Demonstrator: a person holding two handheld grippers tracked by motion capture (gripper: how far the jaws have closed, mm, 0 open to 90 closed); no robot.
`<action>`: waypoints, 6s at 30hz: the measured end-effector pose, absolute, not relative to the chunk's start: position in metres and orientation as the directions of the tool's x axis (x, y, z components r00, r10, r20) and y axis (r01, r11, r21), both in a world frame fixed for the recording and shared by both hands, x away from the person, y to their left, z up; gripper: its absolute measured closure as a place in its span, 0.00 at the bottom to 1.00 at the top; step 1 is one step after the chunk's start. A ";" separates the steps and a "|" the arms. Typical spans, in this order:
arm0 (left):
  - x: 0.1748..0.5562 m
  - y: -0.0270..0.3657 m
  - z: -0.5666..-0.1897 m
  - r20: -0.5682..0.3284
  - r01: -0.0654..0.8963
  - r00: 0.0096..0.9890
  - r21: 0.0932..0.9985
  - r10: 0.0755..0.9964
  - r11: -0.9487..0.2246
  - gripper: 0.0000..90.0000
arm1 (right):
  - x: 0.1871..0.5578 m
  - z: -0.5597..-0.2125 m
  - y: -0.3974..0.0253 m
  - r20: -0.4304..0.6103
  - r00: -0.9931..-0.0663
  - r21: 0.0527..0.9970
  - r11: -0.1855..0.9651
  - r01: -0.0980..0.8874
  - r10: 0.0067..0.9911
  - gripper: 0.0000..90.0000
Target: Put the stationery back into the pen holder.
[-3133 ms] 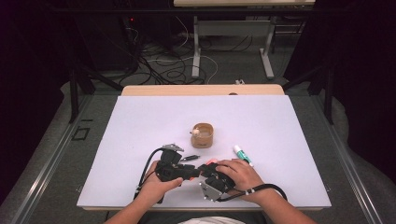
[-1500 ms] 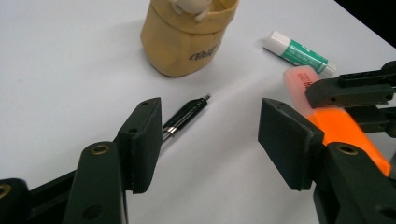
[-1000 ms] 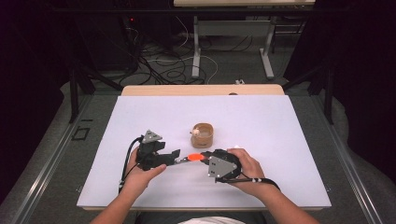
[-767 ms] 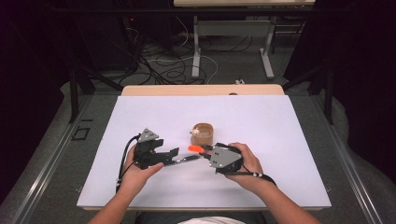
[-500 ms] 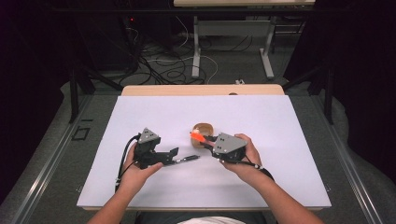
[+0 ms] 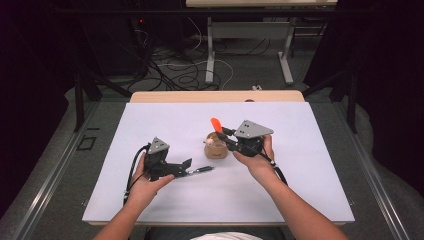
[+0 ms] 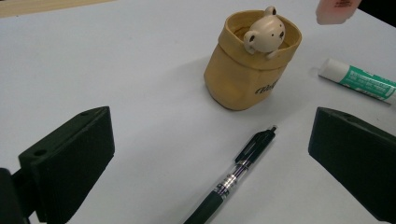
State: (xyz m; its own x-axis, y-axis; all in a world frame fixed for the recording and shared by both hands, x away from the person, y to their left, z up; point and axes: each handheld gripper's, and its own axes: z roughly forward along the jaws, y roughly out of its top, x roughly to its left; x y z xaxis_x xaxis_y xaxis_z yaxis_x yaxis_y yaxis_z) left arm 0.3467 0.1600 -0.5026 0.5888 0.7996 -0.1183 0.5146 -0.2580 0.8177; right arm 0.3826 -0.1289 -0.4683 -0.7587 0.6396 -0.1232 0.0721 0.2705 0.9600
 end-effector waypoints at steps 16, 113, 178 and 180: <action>0.347 0.160 -0.505 -0.118 0.513 0.584 0.821 0.803 -0.252 0.00 | 0.400 -0.492 -0.117 0.038 -0.637 0.973 0.117 0.198 0.770 0.86; 0.347 0.159 -0.507 -0.127 0.528 0.588 0.808 0.799 -0.260 0.01 | 0.396 -0.476 -0.188 0.189 -0.547 0.712 0.270 0.648 0.815 0.21; 0.347 0.159 -0.509 -0.160 0.548 0.581 0.802 0.798 -0.238 0.04 | 0.374 -0.526 -0.217 0.184 -0.439 0.308 0.373 0.875 0.879 0.69; 0.348 0.159 -0.509 -0.160 0.548 0.580 0.802 0.799 -0.237 0.04 | 0.374 -0.526 -0.217 0.193 -0.445 0.303 0.378 0.874 0.874 0.69</action>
